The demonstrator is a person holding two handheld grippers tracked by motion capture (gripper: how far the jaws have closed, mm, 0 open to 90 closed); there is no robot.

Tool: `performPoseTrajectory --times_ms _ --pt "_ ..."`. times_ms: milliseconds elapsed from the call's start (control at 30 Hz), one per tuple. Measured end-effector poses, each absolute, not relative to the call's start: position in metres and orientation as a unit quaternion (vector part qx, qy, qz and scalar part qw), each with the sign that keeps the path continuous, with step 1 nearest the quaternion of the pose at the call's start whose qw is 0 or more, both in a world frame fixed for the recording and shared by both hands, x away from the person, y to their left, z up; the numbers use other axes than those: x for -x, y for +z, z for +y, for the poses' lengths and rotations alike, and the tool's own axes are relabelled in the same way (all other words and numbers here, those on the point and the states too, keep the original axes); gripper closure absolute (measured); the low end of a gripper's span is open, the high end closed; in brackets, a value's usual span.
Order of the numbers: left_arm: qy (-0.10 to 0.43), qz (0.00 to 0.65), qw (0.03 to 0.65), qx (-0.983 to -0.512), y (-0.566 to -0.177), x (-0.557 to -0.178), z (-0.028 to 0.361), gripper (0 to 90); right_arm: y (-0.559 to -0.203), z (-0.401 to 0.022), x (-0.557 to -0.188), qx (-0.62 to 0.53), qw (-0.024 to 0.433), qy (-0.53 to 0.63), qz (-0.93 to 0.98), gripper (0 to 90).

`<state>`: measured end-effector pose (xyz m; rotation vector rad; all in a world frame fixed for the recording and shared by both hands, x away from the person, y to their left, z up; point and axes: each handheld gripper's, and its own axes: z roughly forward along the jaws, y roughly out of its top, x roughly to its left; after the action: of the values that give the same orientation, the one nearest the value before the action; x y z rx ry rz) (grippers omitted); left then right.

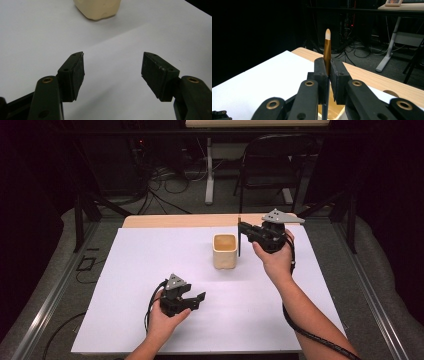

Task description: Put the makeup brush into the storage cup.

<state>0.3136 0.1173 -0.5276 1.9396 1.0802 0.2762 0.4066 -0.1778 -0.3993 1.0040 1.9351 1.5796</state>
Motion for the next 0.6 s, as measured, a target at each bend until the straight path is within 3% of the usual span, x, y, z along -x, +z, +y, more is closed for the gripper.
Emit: performPoseTrajectory --times_ms 600 --pt "0.111 0.434 0.438 -0.779 -0.527 -0.314 0.119 35.1 -0.389 -0.145 -0.424 -0.357 0.231 0.576 0.698 83.8"
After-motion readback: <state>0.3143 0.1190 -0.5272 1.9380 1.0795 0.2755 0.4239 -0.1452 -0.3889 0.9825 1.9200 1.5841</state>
